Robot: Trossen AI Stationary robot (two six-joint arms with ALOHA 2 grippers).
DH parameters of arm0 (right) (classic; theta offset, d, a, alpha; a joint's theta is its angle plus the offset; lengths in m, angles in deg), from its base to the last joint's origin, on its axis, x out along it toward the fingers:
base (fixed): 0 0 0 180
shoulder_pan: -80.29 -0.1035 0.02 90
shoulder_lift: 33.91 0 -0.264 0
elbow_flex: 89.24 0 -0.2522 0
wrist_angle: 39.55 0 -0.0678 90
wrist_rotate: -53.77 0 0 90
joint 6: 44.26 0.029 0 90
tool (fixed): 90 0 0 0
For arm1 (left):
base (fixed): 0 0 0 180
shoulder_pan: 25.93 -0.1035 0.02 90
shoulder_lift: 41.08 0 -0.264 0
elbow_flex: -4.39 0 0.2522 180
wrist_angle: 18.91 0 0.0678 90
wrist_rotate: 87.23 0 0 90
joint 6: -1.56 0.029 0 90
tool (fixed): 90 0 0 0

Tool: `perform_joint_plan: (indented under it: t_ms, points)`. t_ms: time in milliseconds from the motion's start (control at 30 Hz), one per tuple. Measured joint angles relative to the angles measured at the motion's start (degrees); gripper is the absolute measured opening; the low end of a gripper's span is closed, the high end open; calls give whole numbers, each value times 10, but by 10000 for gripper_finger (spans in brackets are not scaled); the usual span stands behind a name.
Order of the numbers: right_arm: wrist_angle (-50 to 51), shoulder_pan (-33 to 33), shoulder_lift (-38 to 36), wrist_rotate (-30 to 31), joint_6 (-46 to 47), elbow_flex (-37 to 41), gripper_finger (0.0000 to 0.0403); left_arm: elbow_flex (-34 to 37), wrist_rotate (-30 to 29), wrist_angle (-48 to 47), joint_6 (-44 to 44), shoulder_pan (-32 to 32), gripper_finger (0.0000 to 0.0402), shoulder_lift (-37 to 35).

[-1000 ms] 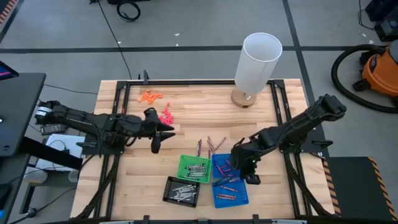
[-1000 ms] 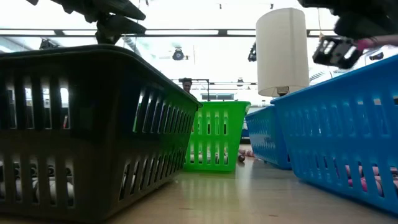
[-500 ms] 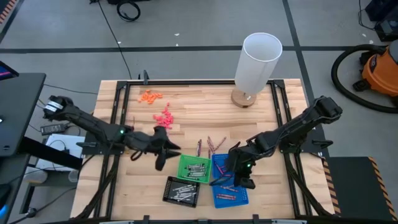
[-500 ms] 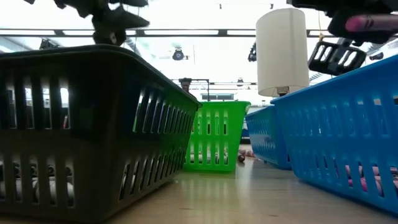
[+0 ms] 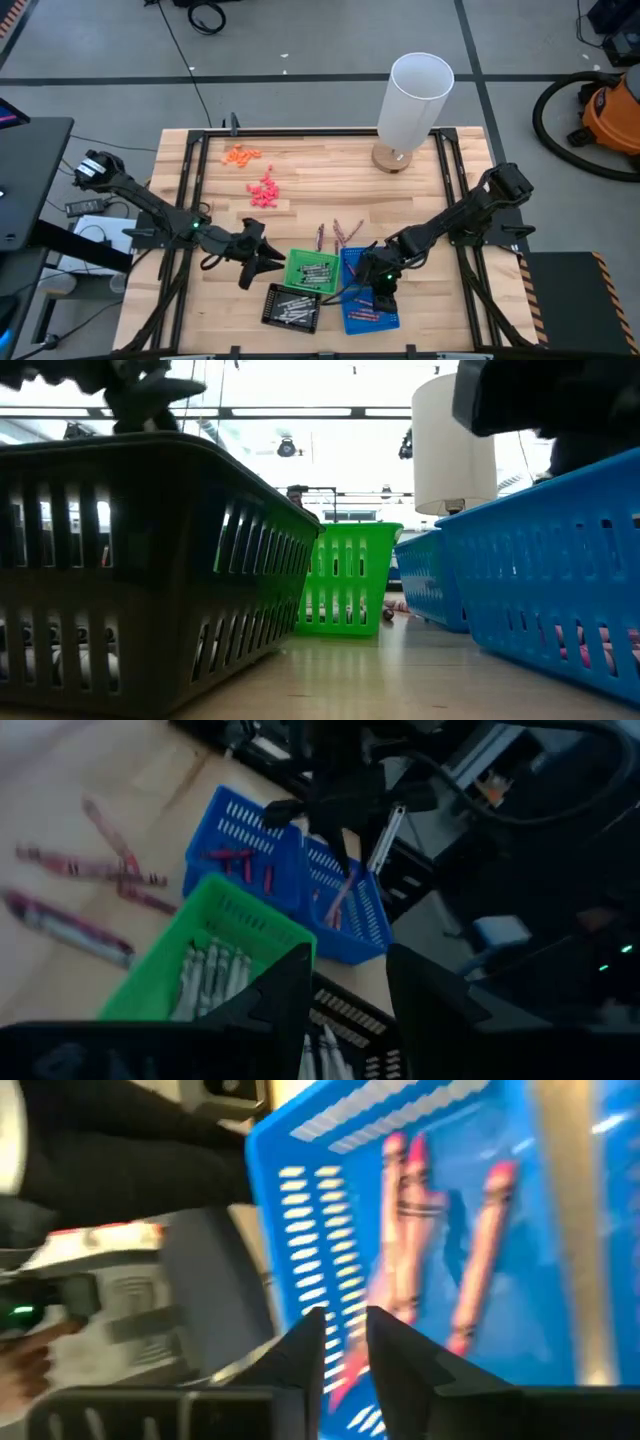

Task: Sort crayons
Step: Put the pink crayon into the bottom blue bin

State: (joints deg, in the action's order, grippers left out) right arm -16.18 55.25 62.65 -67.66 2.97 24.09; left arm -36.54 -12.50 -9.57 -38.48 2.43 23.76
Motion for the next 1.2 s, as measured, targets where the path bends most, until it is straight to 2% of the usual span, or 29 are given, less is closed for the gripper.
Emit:
perform_joint_plan:
  t_ms: [100, 200, 367, 467, 567, 667, 900, 1033, 1200]
  points:
    - [14, 8, -17, -14, 27, -6, 108, 36, 0, 50, -51, 7, 142, 0]
    - [21, 14, -43, 12, 27, -21, 118, 50, 0, 62, -83, 10, 142, 0]
    - [96, 52, -63, 77, 10, -38, 118, 50, -21, 29, -97, 7, 142, 0]
    - [111, 82, -63, 115, -7, -52, 117, 50, -44, 8, -104, 4, 142, 0]
    - [108, 106, -63, 175, -24, -62, 117, 50, -52, -17, -125, -7, 142, 0]
    - [116, 138, -62, 210, -47, -61, 117, 50, -52, -47, -146, -22, 142, 0]
    - [169, 210, -62, 233, -234, -61, 117, 50, -52, -89, -174, -59, 142, 0]
    - [208, 249, -57, 229, -358, -59, 121, 50, -53, -90, -173, -73, 142, 0]
    - [200, 281, -57, 207, -490, -31, 128, 50, -52, -99, -172, -88, 142, 0]
